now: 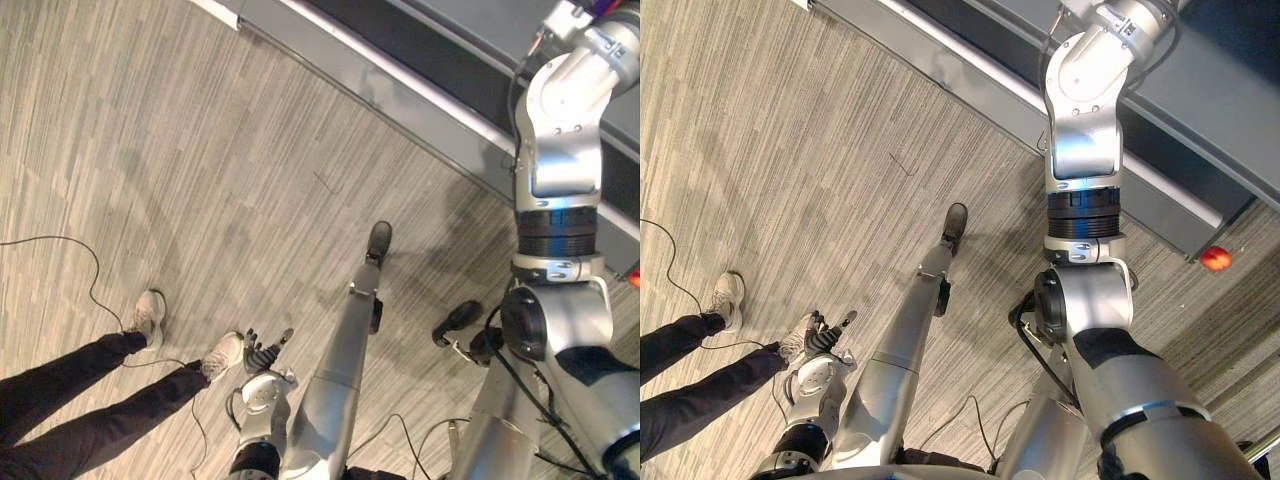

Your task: Put the gum and the chips on the shelf.

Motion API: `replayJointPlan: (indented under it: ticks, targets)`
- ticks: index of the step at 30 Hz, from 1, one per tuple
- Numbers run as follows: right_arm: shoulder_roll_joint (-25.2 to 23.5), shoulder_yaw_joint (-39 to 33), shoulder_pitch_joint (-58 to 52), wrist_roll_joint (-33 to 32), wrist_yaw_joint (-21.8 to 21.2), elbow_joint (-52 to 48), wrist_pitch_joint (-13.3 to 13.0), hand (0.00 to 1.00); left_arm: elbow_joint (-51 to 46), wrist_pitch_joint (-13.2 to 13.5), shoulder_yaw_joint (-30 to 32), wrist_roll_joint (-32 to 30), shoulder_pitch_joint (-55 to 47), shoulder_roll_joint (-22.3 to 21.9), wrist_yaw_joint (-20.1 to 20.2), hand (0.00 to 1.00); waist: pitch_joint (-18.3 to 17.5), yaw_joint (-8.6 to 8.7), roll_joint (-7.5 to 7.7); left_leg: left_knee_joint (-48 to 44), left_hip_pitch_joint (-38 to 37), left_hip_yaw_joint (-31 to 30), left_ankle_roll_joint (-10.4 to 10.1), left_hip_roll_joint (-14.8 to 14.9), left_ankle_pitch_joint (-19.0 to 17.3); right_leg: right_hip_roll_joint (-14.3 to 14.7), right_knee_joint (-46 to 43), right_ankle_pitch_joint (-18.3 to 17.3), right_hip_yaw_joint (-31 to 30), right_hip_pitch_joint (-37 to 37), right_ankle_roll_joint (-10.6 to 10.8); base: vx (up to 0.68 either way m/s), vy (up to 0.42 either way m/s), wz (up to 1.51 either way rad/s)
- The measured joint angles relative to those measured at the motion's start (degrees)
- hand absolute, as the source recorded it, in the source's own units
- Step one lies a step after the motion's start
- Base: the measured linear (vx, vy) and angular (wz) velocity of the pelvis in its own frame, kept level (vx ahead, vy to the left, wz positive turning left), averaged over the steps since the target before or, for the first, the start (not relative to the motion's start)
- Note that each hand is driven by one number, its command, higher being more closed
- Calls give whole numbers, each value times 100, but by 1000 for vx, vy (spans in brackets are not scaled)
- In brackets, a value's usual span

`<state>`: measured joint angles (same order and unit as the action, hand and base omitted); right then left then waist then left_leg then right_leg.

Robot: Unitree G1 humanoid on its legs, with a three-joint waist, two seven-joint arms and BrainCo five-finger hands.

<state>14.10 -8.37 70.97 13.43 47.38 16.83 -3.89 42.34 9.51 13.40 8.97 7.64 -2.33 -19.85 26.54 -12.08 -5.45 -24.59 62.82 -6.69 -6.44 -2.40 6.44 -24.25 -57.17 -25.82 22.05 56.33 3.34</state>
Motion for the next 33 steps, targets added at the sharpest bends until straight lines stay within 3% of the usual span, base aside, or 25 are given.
replayJointPlan:
  ticks: [15, 24, 25, 33]
  targets:
    - [49, 25, 39, 1, -24, 18, -46, 100, 4, 4, 0, 3, 0, 0, 0, 0, 5, -35, -11, -39, 49, 36, 3, 21, -9, 20, 5, 0, -42, 55, 0, -2, 3, -1]
    - [-75, 221, -25, 14, -73, 178, -234, 100, 13, 5, -1, 2, 1, -2, 0, 0, 5, -33, -10, -58, 5, 143, -2, 142, -23, 132, 56, 2, -115, 53, -2, -13, 8, -7]
    - [-94, 221, -36, 15, -94, 178, -250, 0, 13, 4, -1, 2, 1, -2, 0, 0, 5, -31, -10, -58, 2, 147, 0, 151, -21, 143, 62, 2, -122, 53, -2, -12, -3, -9]
    - [-169, 348, -336, 15, -263, 238, -238, 0, 30, 4, 0, 2, 2, -2, 0, 0, 6, 47, -10, -58, -9, 151, 3, 229, -17, 235, 110, 4, -143, 51, -3, -4, -1, -3]
